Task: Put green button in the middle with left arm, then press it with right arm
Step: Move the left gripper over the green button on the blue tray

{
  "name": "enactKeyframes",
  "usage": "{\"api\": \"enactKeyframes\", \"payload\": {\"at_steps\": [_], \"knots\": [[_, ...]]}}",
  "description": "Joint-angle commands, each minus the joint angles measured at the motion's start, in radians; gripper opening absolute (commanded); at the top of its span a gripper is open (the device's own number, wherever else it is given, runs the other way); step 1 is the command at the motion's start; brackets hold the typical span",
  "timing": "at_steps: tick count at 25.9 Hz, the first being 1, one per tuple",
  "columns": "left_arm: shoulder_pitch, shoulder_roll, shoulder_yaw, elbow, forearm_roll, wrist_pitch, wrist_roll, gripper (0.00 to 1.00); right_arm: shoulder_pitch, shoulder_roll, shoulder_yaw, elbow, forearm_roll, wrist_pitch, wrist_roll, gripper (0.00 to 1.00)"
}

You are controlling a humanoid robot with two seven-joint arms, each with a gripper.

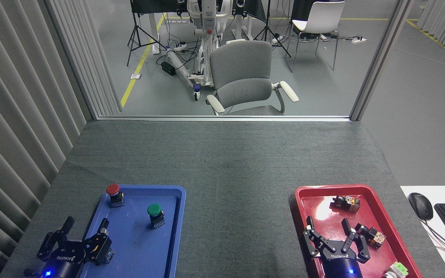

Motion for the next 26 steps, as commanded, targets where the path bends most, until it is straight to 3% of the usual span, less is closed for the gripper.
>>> {"api": "enactKeyframes", "payload": {"at_steps": [1, 14, 26], "knots": [[0.000, -0.002, 0.000, 0.004, 0.005, 0.001, 0.002, 1.00, 0.001, -0.003, 0.000, -0.002, 0.001, 0.001, 0.006, 0.99], [-0.009, -0.003, -0.003, 0.004, 0.031, 0.010, -0.003, 1.00, 0.013, -0.009, 0.003, -0.045, 0.013, 0.005, 0.003, 0.99], [-0.006, -0.040, -0.010, -0.024, 0.025, 0.048, -0.020, 1.00, 0.048, -0.009, 0.005, -0.068, 0.067, 0.019, 0.017, 0.99]]}}
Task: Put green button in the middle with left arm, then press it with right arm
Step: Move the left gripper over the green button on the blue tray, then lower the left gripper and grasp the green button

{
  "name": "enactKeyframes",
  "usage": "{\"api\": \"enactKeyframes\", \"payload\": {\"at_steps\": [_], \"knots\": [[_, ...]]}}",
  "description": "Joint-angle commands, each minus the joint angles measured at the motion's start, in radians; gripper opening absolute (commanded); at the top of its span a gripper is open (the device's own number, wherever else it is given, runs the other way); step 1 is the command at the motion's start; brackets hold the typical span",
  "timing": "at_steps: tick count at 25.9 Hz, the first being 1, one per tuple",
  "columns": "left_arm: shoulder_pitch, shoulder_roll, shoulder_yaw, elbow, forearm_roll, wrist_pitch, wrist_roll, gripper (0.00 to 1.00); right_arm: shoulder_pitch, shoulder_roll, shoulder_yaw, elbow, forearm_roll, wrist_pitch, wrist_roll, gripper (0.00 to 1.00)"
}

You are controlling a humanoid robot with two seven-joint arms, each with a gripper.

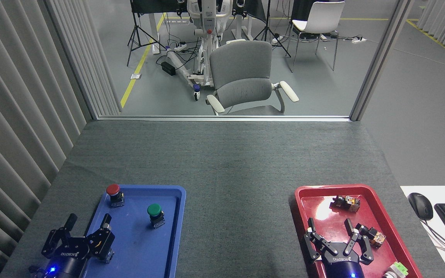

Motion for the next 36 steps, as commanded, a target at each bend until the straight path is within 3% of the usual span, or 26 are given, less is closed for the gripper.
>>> {"api": "enactKeyframes", "payload": {"at_steps": [1, 11, 17, 22, 24, 36], "knots": [[0.007, -0.014, 0.000, -0.012, 0.001, 0.015, 0.000, 1.00, 0.013, -0.001, 0.000, -0.019, 0.004, 0.001, 0.031, 0.99], [0.112, -0.092, -0.077, -0.170, -0.022, 0.121, 0.000, 1.00, 0.035, -0.001, -0.003, -0.057, 0.011, -0.002, 0.052, 0.99], [0.118, -0.203, -0.184, -0.156, -0.241, 0.153, 0.012, 1.00, 0.045, -0.012, -0.010, -0.057, 0.011, -0.007, 0.048, 0.99], [0.012, -0.146, -0.450, -0.049, -0.234, 0.443, 0.013, 1.00, 0.045, -0.018, -0.014, -0.057, 0.011, -0.005, 0.048, 0.99], [-0.017, -0.132, -0.511, -0.003, -0.221, 0.507, 0.015, 1.00, 0.045, -0.026, -0.017, -0.057, 0.011, -0.007, 0.048, 0.99], [-0.145, -0.181, -0.516, 0.268, -0.102, 0.552, 0.073, 1.00, 0.045, -0.024, -0.018, -0.057, 0.009, -0.001, 0.048, 0.99]]}}
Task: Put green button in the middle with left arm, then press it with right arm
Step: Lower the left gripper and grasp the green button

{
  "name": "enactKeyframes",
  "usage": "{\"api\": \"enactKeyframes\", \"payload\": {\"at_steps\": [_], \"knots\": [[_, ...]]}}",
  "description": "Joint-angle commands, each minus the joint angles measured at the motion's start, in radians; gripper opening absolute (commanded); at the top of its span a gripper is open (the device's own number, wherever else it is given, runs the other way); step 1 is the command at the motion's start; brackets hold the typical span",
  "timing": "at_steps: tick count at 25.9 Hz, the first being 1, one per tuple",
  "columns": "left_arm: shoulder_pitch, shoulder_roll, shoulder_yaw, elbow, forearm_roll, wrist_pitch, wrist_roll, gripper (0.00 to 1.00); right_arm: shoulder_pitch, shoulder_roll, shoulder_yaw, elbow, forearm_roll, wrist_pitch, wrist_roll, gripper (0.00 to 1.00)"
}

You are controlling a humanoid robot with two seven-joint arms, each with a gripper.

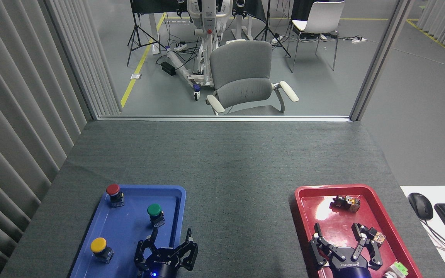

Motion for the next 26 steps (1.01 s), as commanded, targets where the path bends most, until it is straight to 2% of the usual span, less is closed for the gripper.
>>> {"api": "enactKeyframes", "payload": {"at_steps": [1, 7, 11, 26], "knots": [[-0.054, -0.008, -0.001, 0.079, 0.034, 0.020, 0.015, 1.00, 0.000, 0.008, 0.000, 0.000, 0.000, 0.005, 0.002, 0.99], [-0.103, -0.008, 0.003, 0.134, 0.084, 0.025, 0.046, 1.00, 0.000, 0.002, -0.002, 0.000, -0.003, 0.005, 0.002, 0.99], [-0.136, -0.006, 0.003, 0.185, 0.129, 0.068, 0.067, 1.00, 0.000, 0.003, -0.017, 0.000, -0.003, 0.003, 0.002, 0.99], [-0.226, -0.005, 0.003, 0.341, 0.135, 0.069, 0.098, 0.99, 0.000, -0.001, -0.020, 0.002, -0.003, -0.003, 0.002, 0.99]]}}
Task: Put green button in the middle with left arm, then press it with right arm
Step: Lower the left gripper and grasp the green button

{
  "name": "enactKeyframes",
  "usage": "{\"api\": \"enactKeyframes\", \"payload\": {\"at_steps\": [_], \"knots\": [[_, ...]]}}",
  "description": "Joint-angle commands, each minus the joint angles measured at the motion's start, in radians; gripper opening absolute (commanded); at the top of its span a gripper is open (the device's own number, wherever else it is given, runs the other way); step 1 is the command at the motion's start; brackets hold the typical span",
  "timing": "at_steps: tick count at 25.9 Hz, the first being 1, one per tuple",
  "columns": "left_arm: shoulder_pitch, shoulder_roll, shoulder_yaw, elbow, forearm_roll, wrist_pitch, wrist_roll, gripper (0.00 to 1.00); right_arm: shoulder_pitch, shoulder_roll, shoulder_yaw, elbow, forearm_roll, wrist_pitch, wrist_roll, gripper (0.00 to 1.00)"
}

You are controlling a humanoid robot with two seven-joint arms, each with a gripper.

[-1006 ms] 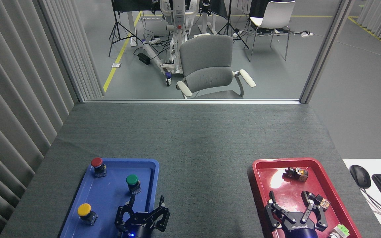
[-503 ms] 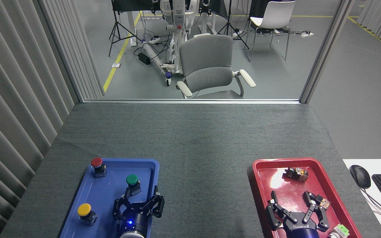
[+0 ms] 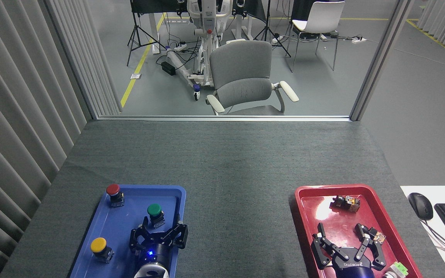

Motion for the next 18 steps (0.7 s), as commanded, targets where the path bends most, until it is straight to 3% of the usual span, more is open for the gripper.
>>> {"api": "enactKeyframes", "payload": {"at_steps": [1, 6, 10, 18], "knots": [[-0.021, 0.001, -0.001, 0.031, 0.001, 0.000, 0.011, 0.99, 0.000, -0.001, 0.000, 0.001, 0.000, -0.001, -0.003, 0.99], [-0.032, 0.002, 0.001, 0.062, 0.001, 0.000, 0.013, 0.96, 0.000, -0.001, 0.000, 0.001, 0.000, -0.001, -0.003, 0.99], [-0.047, 0.001, 0.001, 0.089, 0.001, 0.000, 0.013, 0.83, 0.000, -0.001, 0.000, 0.001, 0.000, -0.001, -0.003, 0.99], [-0.050, 0.004, -0.001, 0.091, 0.000, 0.000, 0.013, 0.70, 0.000, 0.001, -0.012, 0.001, 0.000, -0.001, -0.003, 0.99]]}}
